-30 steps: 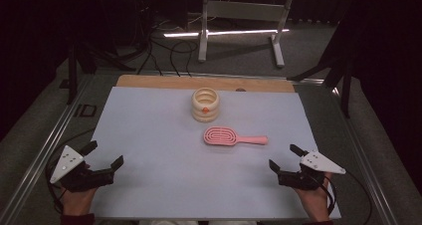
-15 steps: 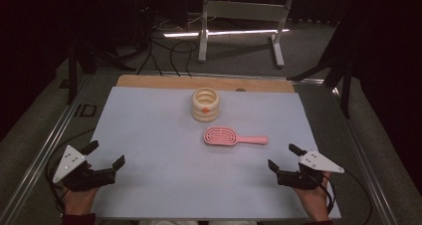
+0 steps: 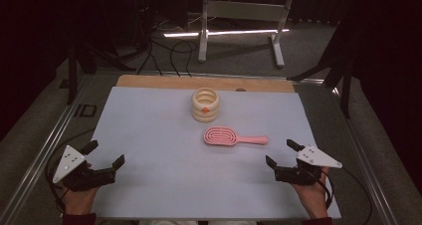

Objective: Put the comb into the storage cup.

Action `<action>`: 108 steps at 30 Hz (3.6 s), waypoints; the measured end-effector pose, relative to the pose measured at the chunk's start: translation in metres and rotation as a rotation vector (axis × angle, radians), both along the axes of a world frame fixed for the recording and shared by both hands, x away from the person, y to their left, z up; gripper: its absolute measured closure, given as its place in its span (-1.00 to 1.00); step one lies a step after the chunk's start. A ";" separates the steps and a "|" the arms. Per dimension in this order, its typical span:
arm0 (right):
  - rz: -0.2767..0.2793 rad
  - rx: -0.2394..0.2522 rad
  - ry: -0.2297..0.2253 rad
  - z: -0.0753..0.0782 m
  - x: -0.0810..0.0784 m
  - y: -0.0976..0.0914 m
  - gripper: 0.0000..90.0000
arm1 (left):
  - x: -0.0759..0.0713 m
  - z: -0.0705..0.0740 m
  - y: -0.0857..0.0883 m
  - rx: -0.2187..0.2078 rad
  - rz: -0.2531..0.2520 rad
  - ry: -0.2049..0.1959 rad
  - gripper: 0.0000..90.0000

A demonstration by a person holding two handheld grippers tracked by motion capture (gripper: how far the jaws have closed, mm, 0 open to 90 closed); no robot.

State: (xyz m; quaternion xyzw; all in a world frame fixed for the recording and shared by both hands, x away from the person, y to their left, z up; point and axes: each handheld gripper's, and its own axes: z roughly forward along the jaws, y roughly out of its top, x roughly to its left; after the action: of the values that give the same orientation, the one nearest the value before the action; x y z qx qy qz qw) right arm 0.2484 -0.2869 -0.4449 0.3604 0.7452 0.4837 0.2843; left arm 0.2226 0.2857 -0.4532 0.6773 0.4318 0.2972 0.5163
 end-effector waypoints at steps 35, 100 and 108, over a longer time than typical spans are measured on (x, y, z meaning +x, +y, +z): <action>0.017 -0.007 0.000 0.023 0.029 0.029 -0.80 | 0.001 -0.002 -0.003 0.003 -0.001 0.000 -0.99; -0.001 -0.019 0.087 0.034 0.103 0.061 -0.80 | 0.000 0.000 -0.002 0.001 -0.004 -0.005 -0.99; -0.012 -0.012 0.122 0.028 0.113 0.060 -0.79 | 0.000 -0.001 -0.003 0.001 -0.004 -0.004 -0.99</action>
State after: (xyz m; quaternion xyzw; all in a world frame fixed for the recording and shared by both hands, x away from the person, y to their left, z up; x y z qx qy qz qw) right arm 0.3614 -0.2271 -0.4170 0.3920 0.7617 0.4547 0.2435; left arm 0.2225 0.2828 -0.4538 0.6780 0.4292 0.2976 0.5172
